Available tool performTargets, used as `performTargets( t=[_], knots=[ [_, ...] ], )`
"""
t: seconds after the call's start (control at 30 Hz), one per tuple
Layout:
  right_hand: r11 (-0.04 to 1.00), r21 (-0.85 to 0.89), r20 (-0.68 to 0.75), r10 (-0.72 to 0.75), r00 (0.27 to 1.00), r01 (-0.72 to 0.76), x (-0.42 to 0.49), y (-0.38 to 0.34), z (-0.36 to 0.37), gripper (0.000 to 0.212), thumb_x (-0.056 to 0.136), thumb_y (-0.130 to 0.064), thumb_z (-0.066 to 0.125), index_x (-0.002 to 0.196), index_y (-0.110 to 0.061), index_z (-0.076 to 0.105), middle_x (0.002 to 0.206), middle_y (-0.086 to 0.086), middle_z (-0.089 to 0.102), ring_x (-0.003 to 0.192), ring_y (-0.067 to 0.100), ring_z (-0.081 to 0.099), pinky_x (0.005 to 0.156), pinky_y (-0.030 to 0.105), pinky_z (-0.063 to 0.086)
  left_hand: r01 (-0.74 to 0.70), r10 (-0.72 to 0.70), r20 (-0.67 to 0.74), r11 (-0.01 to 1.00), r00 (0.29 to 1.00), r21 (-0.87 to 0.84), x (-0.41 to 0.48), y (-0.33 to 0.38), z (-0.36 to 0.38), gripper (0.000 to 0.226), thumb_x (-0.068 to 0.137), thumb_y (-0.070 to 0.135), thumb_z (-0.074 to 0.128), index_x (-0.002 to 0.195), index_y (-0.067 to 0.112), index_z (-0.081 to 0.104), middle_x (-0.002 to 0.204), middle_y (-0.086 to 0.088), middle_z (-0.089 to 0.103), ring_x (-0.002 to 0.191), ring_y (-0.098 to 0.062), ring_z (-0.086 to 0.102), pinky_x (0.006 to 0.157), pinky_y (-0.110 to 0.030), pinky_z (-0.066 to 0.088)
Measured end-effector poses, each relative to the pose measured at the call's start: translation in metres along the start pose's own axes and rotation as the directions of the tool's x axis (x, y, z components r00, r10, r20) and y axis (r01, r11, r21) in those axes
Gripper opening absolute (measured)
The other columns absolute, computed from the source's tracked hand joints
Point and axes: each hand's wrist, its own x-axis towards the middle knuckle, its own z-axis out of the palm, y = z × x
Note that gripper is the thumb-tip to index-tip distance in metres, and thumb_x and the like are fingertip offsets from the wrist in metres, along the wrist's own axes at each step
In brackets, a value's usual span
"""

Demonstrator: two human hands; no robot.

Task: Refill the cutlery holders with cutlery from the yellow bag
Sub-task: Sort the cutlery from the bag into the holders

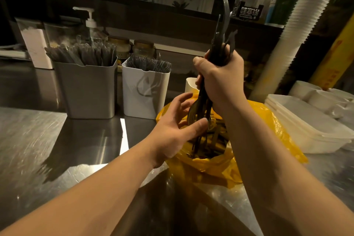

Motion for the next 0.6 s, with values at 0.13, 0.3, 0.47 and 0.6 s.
performTargets(
  t=[0.13,0.3,0.47,0.6],
  knots=[
    [0.999,-0.035,-0.065,0.02,0.998,-0.022,-0.001,0.012,0.0,0.016,0.088,-0.015,0.072,0.091,-0.007,0.058,0.073,0.008,0.059,0.061,0.021,0.065,0.058,0.041,0.06,-0.027,0.027,-0.098,1.0,0.995,0.006,0.007,0.004,0.015,0.06,0.09,0.036,0.058,0.147,0.026,0.041,0.144,0.003,0.053,0.136,-0.013,0.049,0.114,-0.044,0.043],
    [0.986,0.082,-0.064,0.15,0.987,-0.145,-0.013,0.031,-0.003,0.022,0.085,-0.023,0.075,0.099,-0.015,0.059,0.088,0.015,0.062,0.078,0.031,0.066,0.067,0.045,0.06,0.008,-0.003,-0.033,0.992,0.999,0.128,0.004,-0.003,0.03,0.041,0.096,0.05,0.034,0.137,0.046,0.04,0.131,0.019,0.058,0.127,-0.002,0.053,0.109,-0.027,0.043],
    [0.968,0.164,-0.008,0.195,0.981,-0.191,-0.027,0.035,-0.01,0.036,0.087,-0.016,0.076,0.115,-0.004,0.057,0.088,0.008,0.064,0.073,0.018,0.067,0.064,0.029,0.058,0.042,-0.048,0.022,0.974,0.999,0.224,0.003,-0.008,0.026,0.034,0.099,0.045,0.033,0.129,0.062,0.029,0.124,0.041,0.043,0.118,0.013,0.045,0.101,-0.009,0.035],
    [0.982,0.115,-0.011,0.15,0.989,-0.148,-0.04,0.041,-0.011,0.048,0.078,-0.022,0.079,0.117,-0.005,0.056,0.096,0.009,0.064,0.087,0.022,0.068,0.071,0.032,0.061,0.091,-0.111,0.06,0.959,0.992,0.269,0.001,-0.009,0.022,0.042,0.109,0.026,0.035,0.121,0.066,0.027,0.116,0.045,0.04,0.103,0.022,0.043,0.085,0.003,0.033]
  ],
)
